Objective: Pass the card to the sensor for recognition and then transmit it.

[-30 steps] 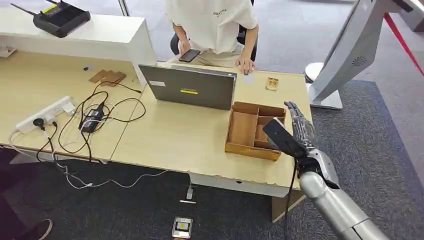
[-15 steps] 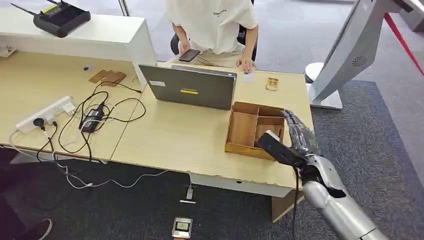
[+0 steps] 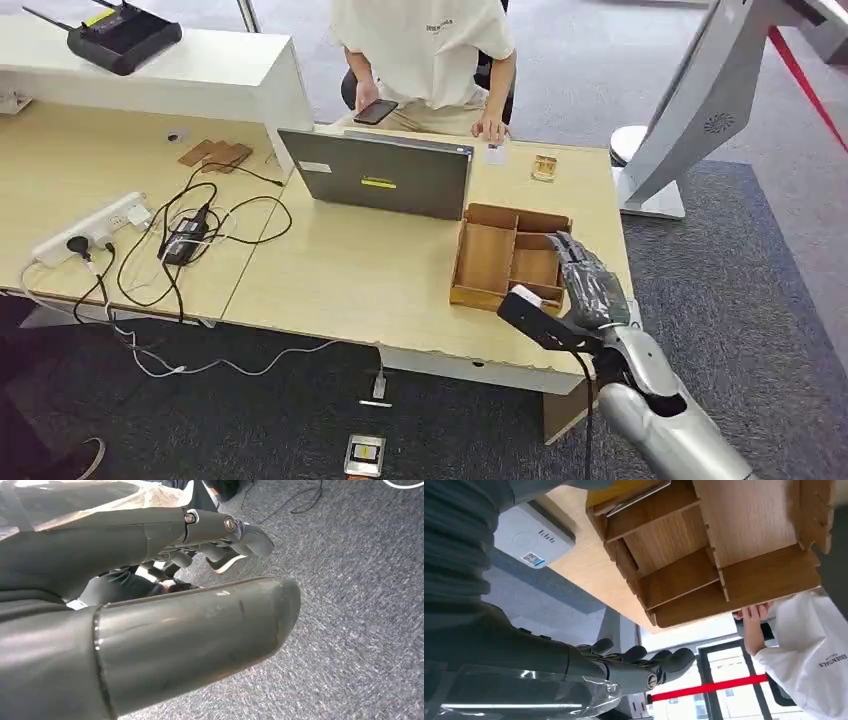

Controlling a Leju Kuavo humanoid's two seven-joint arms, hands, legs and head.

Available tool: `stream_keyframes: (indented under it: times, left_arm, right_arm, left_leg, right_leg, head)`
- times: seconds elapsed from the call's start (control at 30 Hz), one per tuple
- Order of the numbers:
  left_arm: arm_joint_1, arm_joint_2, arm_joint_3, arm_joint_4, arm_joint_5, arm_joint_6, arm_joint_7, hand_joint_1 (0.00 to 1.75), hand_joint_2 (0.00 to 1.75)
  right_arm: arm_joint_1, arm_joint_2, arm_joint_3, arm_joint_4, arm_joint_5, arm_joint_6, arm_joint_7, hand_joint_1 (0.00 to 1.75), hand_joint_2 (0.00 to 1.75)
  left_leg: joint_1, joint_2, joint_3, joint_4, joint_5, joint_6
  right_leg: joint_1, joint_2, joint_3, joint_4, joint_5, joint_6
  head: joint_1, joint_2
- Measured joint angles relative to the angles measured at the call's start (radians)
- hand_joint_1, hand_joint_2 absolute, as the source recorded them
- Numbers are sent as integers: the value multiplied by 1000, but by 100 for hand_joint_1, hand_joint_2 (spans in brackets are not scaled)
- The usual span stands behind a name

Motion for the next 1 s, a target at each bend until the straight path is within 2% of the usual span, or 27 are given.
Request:
stream_keyframes:
  times: [0.27,0.7,0.8,1.0]
  left_arm:
    - [-8,0,0,0,-16,-8,8,0,0]
    - [-16,0,-1,0,-15,-11,17,0,0]
    - [-16,0,-1,0,-15,-11,16,0,0]
    - [-17,0,-1,0,-16,-11,18,0,0]
  right_arm:
    - [-1,15,19,18,187,-11,35,0,175]
    - [2,76,46,114,199,-20,15,0,175]
    - [1,89,46,140,204,-44,6,0,175]
    - [-4,119,46,210,233,-135,-15,0,175]
  left_leg:
    - [0,0,0,0,0,0]
    - [0,0,0,0,0,0]
    - [0,0,0,0,0,0]
    - [0,0,0,0,0,0]
  right_leg:
    - [0,0,0,0,0,0]
    - [0,0,0,0,0,0]
    - [0,0,0,0,0,0]
    - [0,0,0,0,0,0]
  head:
    - [0,0]
    - [0,0]
    - [0,0]
    - [0,0]
